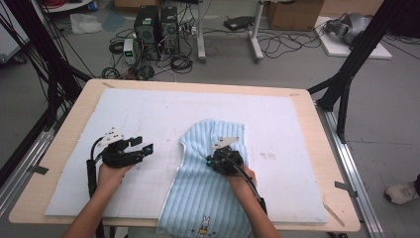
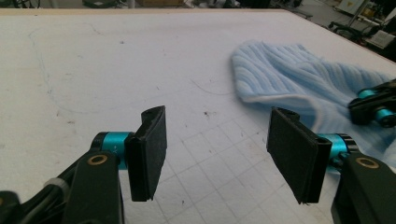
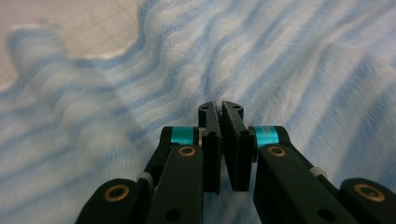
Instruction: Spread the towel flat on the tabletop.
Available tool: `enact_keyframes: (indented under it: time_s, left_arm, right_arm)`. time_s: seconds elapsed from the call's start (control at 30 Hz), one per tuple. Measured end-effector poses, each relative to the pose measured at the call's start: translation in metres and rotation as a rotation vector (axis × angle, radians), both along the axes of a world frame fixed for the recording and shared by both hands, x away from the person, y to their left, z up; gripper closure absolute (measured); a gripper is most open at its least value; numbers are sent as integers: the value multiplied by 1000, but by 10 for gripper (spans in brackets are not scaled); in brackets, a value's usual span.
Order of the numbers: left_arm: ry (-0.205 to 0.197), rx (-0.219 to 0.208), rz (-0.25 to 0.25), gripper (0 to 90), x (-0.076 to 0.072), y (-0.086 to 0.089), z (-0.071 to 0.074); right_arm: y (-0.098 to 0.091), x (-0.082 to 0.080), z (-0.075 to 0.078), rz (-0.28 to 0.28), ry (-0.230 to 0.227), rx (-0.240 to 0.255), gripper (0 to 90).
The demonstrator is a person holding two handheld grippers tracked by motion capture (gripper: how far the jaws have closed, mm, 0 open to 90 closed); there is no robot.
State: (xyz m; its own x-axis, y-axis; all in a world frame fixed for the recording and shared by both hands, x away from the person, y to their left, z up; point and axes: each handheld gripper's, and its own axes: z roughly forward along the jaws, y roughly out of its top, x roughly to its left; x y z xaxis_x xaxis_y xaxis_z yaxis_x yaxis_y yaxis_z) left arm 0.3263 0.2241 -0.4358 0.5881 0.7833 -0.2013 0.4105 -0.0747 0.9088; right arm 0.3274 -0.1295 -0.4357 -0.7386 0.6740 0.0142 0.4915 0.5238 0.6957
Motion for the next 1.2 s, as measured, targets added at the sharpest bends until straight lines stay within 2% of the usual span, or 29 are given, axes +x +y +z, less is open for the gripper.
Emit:
enact_keyframes:
  time_s: [0.07,0.13,0.2,0.23,0.33,0.4,0.47,0.5,0.6,0.63,0.73,0.8,0.83,0.9,1.0,1.1,1.2]
  left_arm:
    - [-2,-1,0,388,0,0,0]
    - [-1,4,-1,392,0,0,0]
    - [0,5,-7,399,0,-2,0]
    - [-4,6,-11,410,0,-3,0]
    - [-3,14,-28,436,0,-5,-1]
    - [0,29,-34,449,1,-7,-2]
    - [5,22,-44,455,2,-8,-3]
    - [6,14,-52,461,3,-9,-3]
    - [5,7,-83,476,6,-14,-1]
    - [-3,16,-106,517,7,-17,0]
    - [14,25,-152,539,13,-30,3]
    - [22,26,-165,537,18,-41,3]
    - [29,23,-162,513,21,-47,3]
    - [17,16,-123,422,28,-59,-2]
    - [67,31,-118,394,39,-73,-9]
    - [81,52,-122,471,46,-85,-10]
    - [139,142,-85,693,52,-98,-8]
  right_arm:
    - [-14,-9,1,-11,-19,5,860]
    - [-30,-18,3,-49,-34,26,859]
    - [-43,-22,4,-91,-54,25,857]
    - [-48,-22,5,-108,-49,13,854]
    - [-58,-24,2,-142,-40,-38,840]
    - [-62,-25,1,-146,-37,-34,810]
    - [-64,-26,3,-152,-39,-36,745]
    - [-65,-27,4,-151,-42,-23,702]
    - [-75,-30,11,-140,-75,61,599]
    - [-78,-31,14,-151,-84,78,592]
    - [-92,-34,20,-185,-110,96,576]
    - [-102,-36,21,-208,-118,96,569]
    - [-107,-36,21,-219,-119,100,563]
    - [-116,-36,20,-240,-121,101,552]
    - [-124,-36,21,-265,-128,113,541]
    - [-130,-35,23,-286,-137,126,514]
    - [-133,-34,23,-313,-129,122,514]
